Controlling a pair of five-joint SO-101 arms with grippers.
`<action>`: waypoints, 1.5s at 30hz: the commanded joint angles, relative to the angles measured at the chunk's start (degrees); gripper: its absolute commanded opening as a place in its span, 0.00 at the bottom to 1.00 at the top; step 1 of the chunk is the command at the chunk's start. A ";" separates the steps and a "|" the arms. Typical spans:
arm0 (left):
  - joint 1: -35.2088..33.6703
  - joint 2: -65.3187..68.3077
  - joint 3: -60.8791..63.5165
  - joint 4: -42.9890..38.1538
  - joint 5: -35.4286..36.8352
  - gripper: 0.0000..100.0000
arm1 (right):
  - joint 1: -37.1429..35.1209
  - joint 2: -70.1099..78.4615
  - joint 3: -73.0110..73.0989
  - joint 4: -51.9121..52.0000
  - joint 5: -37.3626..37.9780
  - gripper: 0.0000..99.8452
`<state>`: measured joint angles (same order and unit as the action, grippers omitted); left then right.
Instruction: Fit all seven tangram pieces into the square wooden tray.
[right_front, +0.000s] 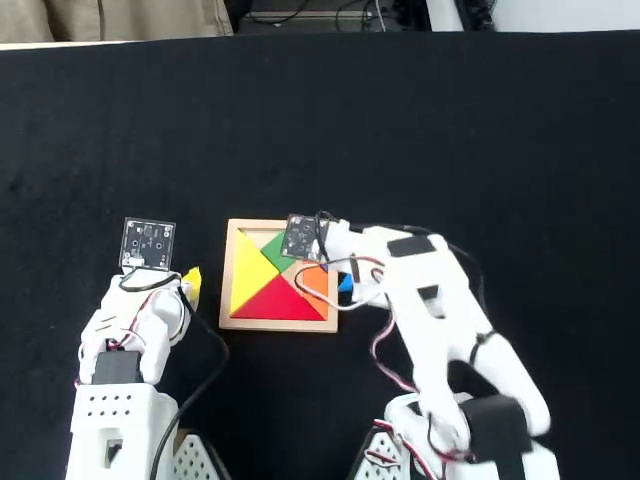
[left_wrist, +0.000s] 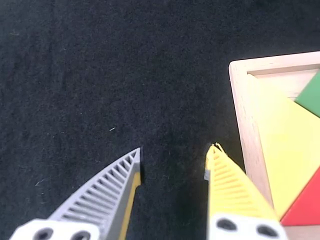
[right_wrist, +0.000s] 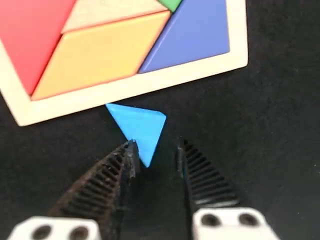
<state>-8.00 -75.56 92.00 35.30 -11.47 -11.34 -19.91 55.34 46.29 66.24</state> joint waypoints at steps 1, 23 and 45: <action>0.31 -0.62 -0.31 -0.97 0.18 0.21 | 0.79 -4.26 2.59 -1.58 2.55 0.14; 0.57 -0.62 -0.31 -0.97 0.18 0.21 | -3.34 -4.26 4.00 -1.58 9.76 0.14; 0.66 -0.62 -0.31 -0.97 0.18 0.21 | -2.73 10.59 -4.44 -2.02 9.67 0.08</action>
<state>-8.00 -75.56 92.00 35.30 -11.47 -15.12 -9.63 53.23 43.74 75.47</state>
